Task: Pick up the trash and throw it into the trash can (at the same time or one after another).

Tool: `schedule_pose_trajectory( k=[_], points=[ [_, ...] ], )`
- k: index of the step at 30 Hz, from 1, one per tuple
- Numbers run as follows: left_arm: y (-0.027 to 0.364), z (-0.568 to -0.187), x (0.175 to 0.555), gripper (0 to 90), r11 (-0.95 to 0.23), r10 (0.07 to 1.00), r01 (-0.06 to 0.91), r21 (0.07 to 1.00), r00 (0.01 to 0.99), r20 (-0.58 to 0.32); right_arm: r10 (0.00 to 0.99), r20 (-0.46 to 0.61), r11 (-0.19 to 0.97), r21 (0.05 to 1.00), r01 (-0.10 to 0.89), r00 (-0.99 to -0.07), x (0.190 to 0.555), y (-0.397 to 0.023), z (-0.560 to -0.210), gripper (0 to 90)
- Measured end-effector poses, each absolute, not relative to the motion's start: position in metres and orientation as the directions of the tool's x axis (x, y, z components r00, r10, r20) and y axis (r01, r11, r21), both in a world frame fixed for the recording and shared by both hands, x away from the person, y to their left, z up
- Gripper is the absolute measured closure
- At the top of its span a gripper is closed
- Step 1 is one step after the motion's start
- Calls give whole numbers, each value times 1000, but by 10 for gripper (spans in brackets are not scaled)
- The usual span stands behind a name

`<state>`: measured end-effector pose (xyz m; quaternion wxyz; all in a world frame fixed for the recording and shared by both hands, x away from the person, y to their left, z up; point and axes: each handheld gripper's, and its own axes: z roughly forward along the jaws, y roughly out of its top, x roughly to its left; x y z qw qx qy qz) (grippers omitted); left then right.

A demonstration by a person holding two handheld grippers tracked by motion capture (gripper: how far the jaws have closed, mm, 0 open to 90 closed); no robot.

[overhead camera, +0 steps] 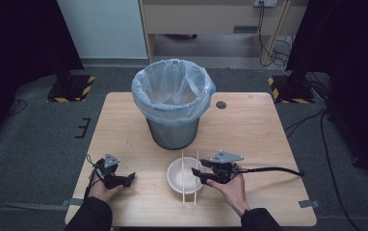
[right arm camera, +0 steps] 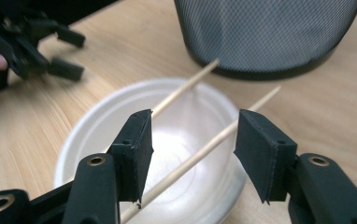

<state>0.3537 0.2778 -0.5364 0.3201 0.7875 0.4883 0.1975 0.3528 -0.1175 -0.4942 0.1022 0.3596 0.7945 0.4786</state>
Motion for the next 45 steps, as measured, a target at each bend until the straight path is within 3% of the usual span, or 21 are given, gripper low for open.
schedule_pose_trajectory(
  k=[11,45],
  points=[
    [278,-536,354,0,-318,895,642,697,445,-2,667,160,314,826,469,-728,356,-112,-504,482],
    [278,-536,354,0,-318,895,642,697,445,-1,602,98,407,816,410,-793,362,-112,-508,696]
  ],
)
